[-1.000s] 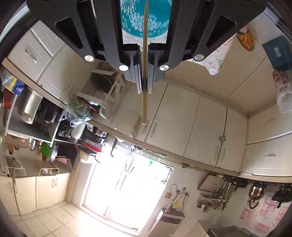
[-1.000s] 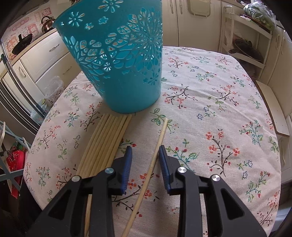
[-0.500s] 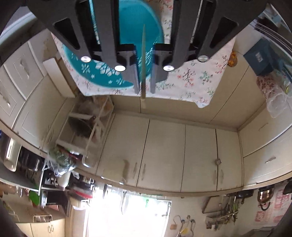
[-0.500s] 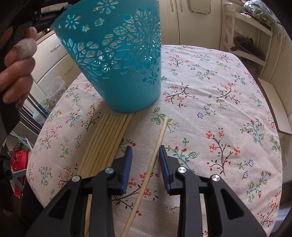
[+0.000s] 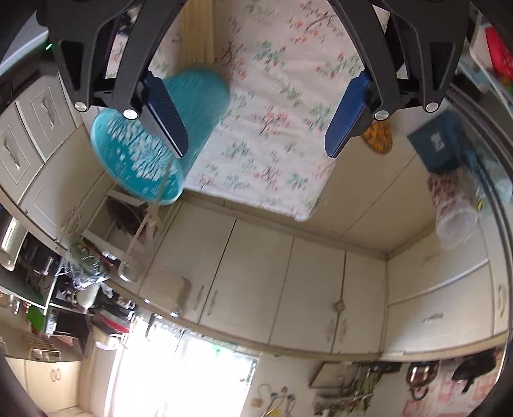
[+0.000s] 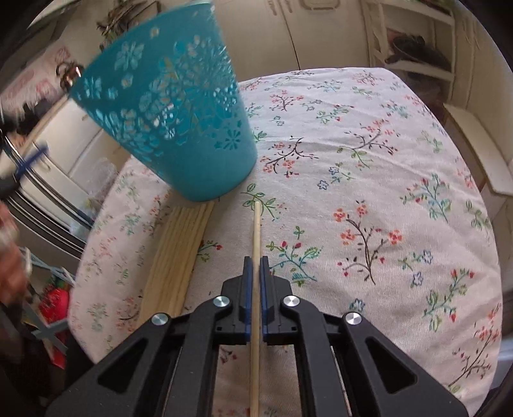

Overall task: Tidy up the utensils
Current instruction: 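Carry the stick over the basket with the right tool and release it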

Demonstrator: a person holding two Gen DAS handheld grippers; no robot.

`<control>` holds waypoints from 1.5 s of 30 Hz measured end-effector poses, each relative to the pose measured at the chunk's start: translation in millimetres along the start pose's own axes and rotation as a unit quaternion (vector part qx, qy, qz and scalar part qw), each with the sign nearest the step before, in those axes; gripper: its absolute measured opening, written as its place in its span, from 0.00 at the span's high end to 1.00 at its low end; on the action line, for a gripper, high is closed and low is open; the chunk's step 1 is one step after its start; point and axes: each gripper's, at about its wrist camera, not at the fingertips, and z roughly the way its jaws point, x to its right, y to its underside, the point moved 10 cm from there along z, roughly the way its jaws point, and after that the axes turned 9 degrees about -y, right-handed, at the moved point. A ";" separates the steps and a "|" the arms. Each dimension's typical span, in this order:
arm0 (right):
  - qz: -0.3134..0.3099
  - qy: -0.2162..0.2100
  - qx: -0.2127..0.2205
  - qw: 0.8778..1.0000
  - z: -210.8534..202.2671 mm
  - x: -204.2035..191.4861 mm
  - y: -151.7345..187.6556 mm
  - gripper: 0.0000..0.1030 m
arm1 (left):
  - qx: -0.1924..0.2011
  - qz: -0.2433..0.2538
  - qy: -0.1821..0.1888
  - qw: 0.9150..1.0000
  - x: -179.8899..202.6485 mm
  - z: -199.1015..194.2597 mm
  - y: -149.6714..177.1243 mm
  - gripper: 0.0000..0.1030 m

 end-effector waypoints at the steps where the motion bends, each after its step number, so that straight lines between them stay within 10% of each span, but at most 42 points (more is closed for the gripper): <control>1: 0.008 -0.010 0.005 1.000 -3.3 -1.6 -1.4 0.95 | -0.009 -0.004 -0.007 1.000 -10.3 3.1 11.8 0.19; 15: 0.040 -0.208 0.198 0.957 -130.2 -79.0 -112.4 0.95 | -0.109 -0.011 -0.037 0.993 -49.9 46.0 119.2 0.19; 23: 0.004 -0.173 0.334 0.926 -133.8 -120.0 -222.6 0.95 | -0.108 -0.012 -0.026 0.994 -47.8 51.1 121.3 0.19; 27: 0.009 -0.112 0.345 0.932 -96.9 -105.6 -248.2 0.95 | -0.108 -0.013 -0.021 0.994 -46.6 51.2 120.9 0.18; 34: -0.007 -0.073 0.260 0.963 -37.2 -92.1 -216.7 0.91 | -0.108 -0.013 -0.015 0.994 -44.5 51.1 121.4 0.17; 45: 0.007 -0.066 0.240 0.968 -87.6 -68.5 -117.3 0.85 | -0.108 -0.013 -0.013 0.994 -42.5 50.9 121.5 0.16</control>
